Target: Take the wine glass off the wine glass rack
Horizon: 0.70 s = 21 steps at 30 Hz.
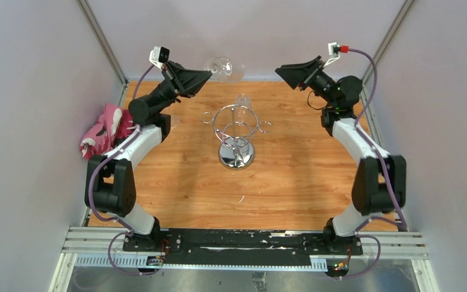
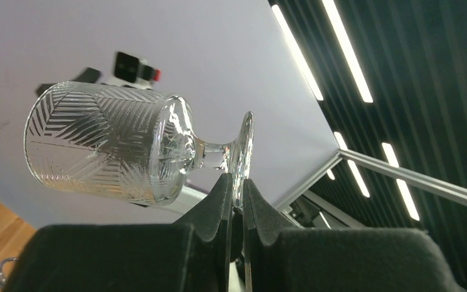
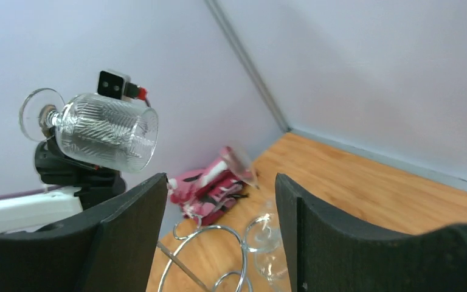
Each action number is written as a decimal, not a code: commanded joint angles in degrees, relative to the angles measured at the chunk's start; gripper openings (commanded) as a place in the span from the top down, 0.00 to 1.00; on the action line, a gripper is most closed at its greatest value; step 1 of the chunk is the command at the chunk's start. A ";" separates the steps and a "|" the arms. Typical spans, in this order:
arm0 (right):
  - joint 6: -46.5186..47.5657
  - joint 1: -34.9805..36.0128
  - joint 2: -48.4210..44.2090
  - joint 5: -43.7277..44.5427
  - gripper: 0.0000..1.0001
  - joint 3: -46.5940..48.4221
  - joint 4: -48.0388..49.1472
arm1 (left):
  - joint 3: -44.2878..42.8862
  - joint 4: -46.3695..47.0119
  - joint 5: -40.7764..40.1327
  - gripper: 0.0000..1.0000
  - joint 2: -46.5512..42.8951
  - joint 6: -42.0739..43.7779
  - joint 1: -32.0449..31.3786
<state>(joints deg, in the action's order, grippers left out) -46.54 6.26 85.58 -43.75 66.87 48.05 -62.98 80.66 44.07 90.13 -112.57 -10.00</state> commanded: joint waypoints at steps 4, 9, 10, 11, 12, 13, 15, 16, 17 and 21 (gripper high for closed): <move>-47.26 0.02 23.68 -12.90 0.28 15.13 43.48 | -1.95 8.69 -2.94 1.00 -2.56 1.56 -4.47; -46.65 1.26 23.76 -12.56 0.28 15.35 43.53 | -2.42 8.73 -3.40 1.00 -0.97 2.36 -6.17; -46.69 1.48 23.27 -12.70 0.28 15.17 43.53 | -2.52 8.72 -3.46 1.00 -0.62 2.44 -6.17; -46.67 1.82 22.46 -12.94 0.28 14.90 43.52 | -2.64 8.77 -3.49 1.00 -0.21 2.40 -6.17; -46.60 2.15 21.98 -13.16 0.28 14.47 43.51 | -3.00 8.82 -3.55 1.00 0.18 2.32 -6.22; -46.61 2.62 20.96 -13.20 0.28 13.97 43.51 | -3.29 8.79 -3.44 1.00 0.55 2.23 -6.25; -46.63 3.45 19.72 -13.19 0.29 13.12 43.51 | -3.69 8.81 -3.55 1.00 1.17 2.04 -6.26; -46.70 3.92 19.22 -12.98 0.29 12.74 43.53 | -3.91 8.81 -3.60 1.00 1.45 1.95 -6.26; -46.79 4.39 18.84 -13.01 0.29 12.54 43.53 | -4.07 8.81 -3.66 1.00 1.59 1.92 -6.25; -47.72 6.70 18.50 -12.95 0.29 12.32 43.53 | -4.27 8.81 -3.64 1.00 2.27 1.84 -6.26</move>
<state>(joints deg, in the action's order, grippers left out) -92.58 10.28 105.43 -55.46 79.85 86.76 -64.64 85.12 42.78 92.05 -111.18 -16.01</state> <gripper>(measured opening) 0.713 0.120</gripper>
